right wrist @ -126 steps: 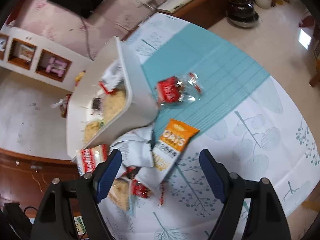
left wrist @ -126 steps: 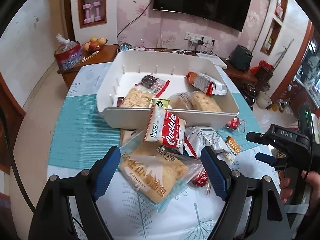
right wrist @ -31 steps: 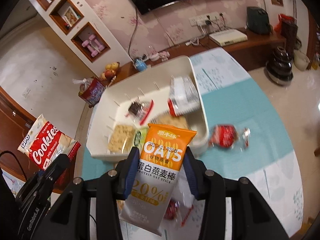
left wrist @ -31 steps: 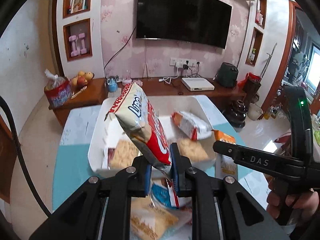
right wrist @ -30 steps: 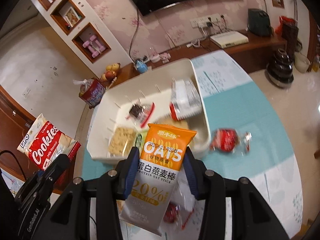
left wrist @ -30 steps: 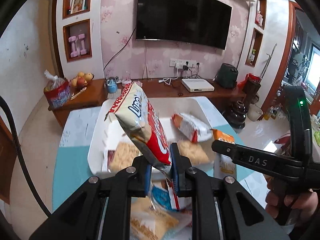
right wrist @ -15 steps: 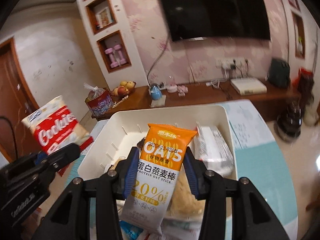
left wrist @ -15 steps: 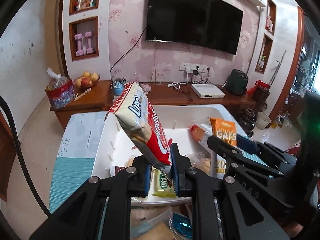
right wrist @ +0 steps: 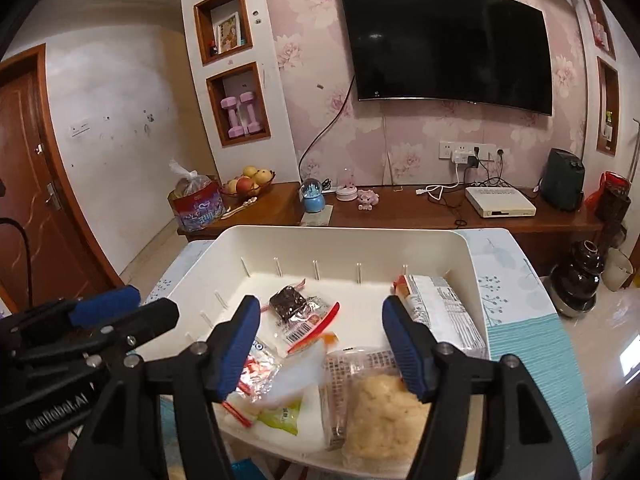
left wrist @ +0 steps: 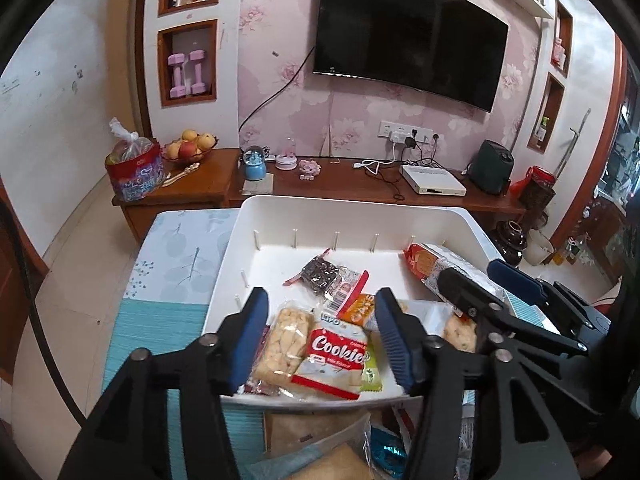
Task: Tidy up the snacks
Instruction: 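Move both tools back to the pile, rolling the left tool toward the bread bag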
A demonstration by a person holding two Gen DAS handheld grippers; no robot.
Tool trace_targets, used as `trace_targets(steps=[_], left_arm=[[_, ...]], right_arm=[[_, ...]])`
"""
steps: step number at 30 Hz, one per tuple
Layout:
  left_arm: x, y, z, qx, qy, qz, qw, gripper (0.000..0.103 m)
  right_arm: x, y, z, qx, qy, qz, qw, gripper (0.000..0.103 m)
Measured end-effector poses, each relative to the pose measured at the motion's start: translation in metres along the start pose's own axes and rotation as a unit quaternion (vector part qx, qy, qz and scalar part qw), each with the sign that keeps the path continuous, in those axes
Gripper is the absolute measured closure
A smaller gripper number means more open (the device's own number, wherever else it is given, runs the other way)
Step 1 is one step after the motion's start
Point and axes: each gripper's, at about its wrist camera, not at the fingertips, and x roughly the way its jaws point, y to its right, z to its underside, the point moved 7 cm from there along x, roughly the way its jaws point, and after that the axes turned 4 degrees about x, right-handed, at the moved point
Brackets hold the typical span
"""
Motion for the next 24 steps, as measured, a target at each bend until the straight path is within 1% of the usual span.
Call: trace_targets(steps=[4, 8, 11, 13, 16, 18, 20, 24], left_arm=[[-0.017, -0.003, 0.004, -0.012, 0.0, 0.0, 0.9999, 0.046], [-0.04, -0.004, 0.009, -0.019, 0.004, -0.005, 0.9998, 0.04], [-0.058, -0.005, 0.016, -0.028, 0.003, -0.007, 0.9996, 0.038], [-0.067, -0.005, 0.022, -0.036, -0.002, -0.006, 0.9993, 0.034], [-0.079, -0.006, 0.032, -0.044, -0.013, -0.008, 0.9989, 0.033], [-0.087, -0.006, 0.039, -0.05, -0.018, -0.007, 0.9985, 0.03], [-0.093, -0.006, 0.047, -0.059, -0.022, -0.006, 0.998, 0.024], [-0.098, -0.011, 0.068, -0.084, -0.046, 0.002, 0.9955, 0.023]], right_arm=[[-0.016, -0.001, 0.001, 0.002, 0.0, -0.008, 1.0, 0.039], [-0.042, -0.004, -0.001, -0.001, 0.013, -0.016, 1.0, 0.039], [-0.063, -0.005, 0.002, -0.009, 0.023, -0.022, 0.999, 0.037], [-0.077, -0.004, 0.004, -0.012, 0.029, -0.023, 0.999, 0.031], [-0.096, -0.001, 0.01, -0.008, 0.03, -0.027, 0.999, 0.029], [-0.108, 0.001, 0.016, -0.006, 0.028, -0.031, 0.999, 0.029], [-0.116, 0.003, 0.021, -0.008, 0.029, -0.031, 0.999, 0.029], [-0.136, 0.006, 0.032, -0.018, 0.035, -0.03, 0.999, 0.029]])
